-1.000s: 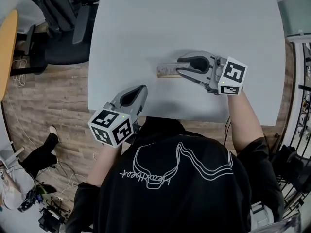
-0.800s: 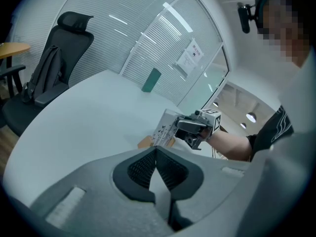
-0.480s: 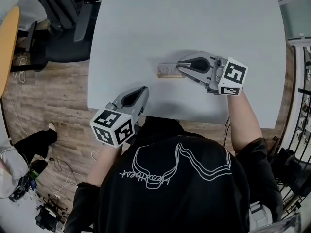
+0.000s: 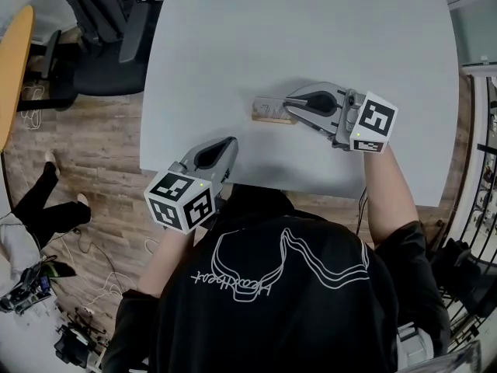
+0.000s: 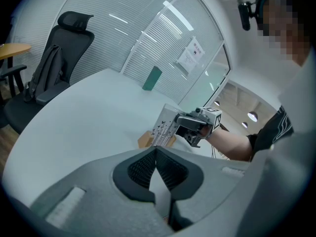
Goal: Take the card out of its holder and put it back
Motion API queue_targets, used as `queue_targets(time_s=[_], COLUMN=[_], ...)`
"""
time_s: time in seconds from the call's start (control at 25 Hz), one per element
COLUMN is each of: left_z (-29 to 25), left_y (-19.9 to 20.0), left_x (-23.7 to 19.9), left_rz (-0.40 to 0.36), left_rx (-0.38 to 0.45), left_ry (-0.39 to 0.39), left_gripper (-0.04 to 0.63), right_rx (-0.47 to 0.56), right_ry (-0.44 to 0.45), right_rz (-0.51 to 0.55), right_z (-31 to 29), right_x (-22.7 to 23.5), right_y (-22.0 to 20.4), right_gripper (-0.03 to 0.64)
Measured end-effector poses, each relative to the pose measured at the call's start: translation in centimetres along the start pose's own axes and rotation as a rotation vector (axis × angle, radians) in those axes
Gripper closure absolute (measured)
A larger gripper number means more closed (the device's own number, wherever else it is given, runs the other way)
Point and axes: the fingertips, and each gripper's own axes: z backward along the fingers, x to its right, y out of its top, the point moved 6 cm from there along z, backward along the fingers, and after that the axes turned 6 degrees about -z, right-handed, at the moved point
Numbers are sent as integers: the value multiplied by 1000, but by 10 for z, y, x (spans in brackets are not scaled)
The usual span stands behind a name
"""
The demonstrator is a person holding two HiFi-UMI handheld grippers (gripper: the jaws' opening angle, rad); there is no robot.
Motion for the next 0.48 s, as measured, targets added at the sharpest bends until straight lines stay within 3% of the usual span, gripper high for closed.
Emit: queue_targets(time_s=[0.48], left_z=[1], left_y=[-5], left_x=[1], left_rz=[-6], left_rx=[-1], left_ry=[3], left_gripper=[581], right_rx=[21], right_ry=[5], right_rz=[28], right_z=[0], right_x=[-3], right_y=[5], right_gripper=[591])
